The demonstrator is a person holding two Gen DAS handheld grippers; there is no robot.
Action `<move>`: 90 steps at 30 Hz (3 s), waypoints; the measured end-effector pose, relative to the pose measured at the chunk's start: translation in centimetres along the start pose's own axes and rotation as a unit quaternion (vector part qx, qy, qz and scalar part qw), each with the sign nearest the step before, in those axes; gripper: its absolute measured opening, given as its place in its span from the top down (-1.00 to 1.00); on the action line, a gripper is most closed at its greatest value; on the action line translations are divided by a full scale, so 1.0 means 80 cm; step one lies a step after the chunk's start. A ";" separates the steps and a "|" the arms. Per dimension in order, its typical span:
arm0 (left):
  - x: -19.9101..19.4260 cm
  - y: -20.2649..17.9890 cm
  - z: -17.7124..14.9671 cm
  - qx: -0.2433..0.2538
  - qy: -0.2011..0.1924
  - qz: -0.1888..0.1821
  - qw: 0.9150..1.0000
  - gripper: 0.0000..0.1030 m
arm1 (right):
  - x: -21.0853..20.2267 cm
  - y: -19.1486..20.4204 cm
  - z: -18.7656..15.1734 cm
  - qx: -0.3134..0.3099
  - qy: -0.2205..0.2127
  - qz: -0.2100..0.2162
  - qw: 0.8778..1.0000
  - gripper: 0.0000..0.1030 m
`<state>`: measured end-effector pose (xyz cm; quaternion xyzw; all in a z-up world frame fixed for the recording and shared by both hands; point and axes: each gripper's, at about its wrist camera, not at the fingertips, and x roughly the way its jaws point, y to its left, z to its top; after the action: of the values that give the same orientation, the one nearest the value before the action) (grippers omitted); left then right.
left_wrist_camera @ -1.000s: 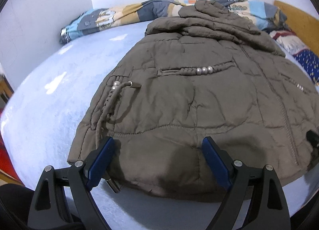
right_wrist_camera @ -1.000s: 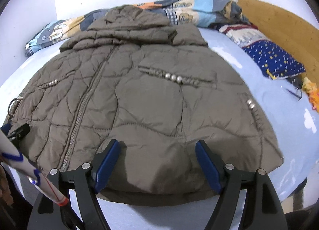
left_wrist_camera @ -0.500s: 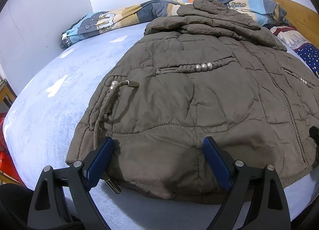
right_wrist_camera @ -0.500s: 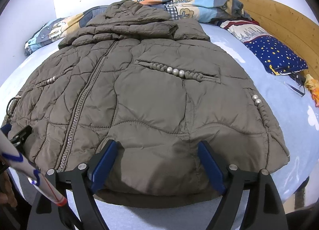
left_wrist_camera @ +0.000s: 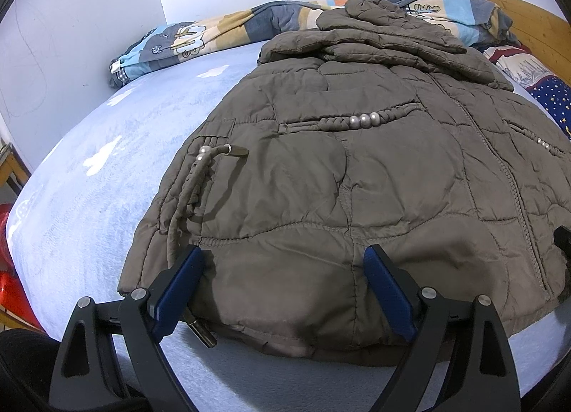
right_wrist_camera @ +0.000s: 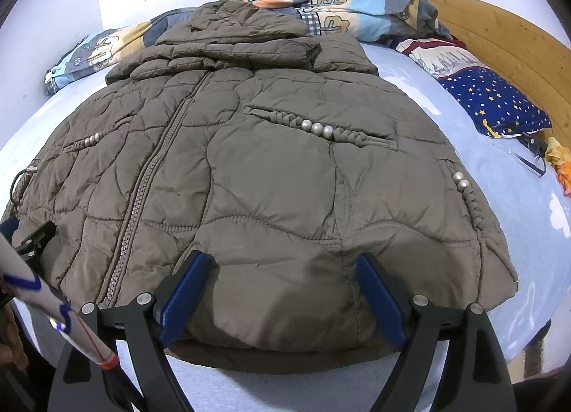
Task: Fold large clothes
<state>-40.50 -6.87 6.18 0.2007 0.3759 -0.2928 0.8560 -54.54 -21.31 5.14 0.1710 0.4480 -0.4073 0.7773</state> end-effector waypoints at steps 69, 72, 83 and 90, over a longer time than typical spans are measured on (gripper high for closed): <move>0.004 0.161 -0.025 -0.293 0.041 -0.177 0.939 -0.64 | -0.006 -0.237 -0.009 0.382 0.010 0.079 0.921 -0.75; 0.008 0.136 -0.018 -0.268 0.042 -0.181 0.945 -0.64 | -0.003 -0.246 -0.017 0.404 0.005 0.108 0.908 -0.70; 0.013 0.102 0.000 -0.209 0.019 -0.186 0.960 -0.24 | 0.010 -0.203 -0.007 0.346 0.018 0.217 0.912 -0.17; 0.019 0.102 -0.002 -0.179 0.022 -0.158 0.971 -0.06 | 0.003 -0.181 0.005 0.300 0.007 0.149 0.942 0.31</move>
<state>-34.46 -1.21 5.95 -0.0117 0.4683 -0.3479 0.8121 -65.63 -30.52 6.60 0.4635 0.2801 -0.4013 0.7387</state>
